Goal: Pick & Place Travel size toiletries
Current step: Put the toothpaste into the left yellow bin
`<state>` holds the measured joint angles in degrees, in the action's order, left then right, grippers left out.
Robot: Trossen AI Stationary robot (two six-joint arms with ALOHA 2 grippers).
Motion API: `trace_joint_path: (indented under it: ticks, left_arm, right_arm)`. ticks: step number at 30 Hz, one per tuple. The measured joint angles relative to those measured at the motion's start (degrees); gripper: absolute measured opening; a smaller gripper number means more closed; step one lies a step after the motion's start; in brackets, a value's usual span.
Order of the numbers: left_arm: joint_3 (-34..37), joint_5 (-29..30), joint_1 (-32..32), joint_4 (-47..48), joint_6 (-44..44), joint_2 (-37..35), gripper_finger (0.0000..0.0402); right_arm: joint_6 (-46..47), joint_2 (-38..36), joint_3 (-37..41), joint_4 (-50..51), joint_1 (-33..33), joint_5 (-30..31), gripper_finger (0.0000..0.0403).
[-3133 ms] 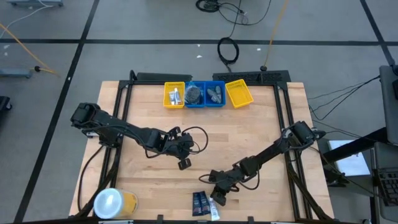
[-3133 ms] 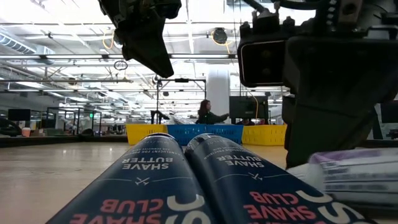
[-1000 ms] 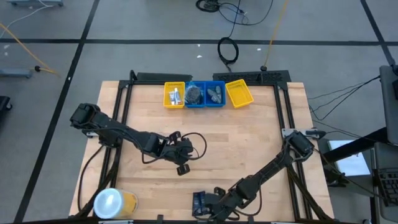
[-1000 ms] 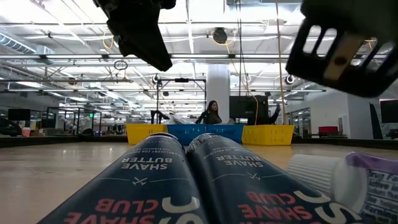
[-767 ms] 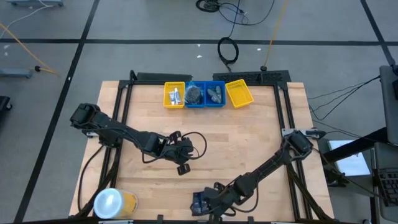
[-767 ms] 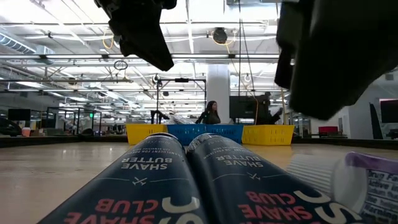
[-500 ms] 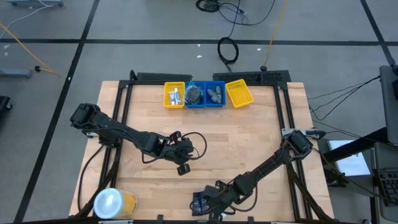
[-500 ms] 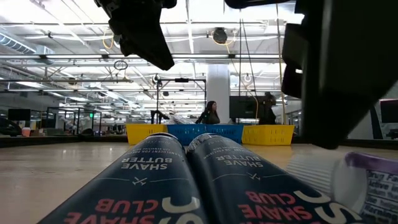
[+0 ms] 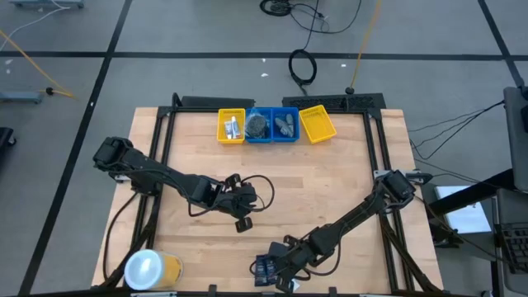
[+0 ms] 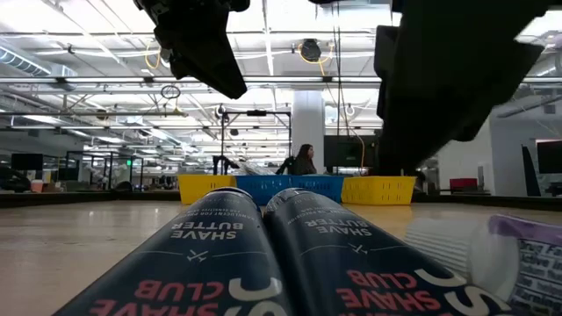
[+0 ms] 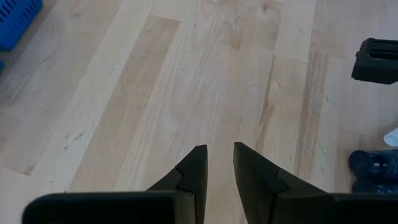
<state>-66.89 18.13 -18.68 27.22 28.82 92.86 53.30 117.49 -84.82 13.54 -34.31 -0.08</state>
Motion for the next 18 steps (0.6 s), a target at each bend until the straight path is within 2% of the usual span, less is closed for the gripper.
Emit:
trace_joint_path:
  ticks: [7,18]
  left_arm:
    - [0.0,0.0,0.0,0.0,0.0,0.0,0.0077]
    - [0.0,0.0,0.0,0.0,-0.1,0.0,0.0077]
  right_arm:
    - [2.3,-1.3,0.0,5.9,0.1,0.0,0.0100]
    - [4.4,-0.8,0.2,6.0,-0.4,0.3,0.0100]
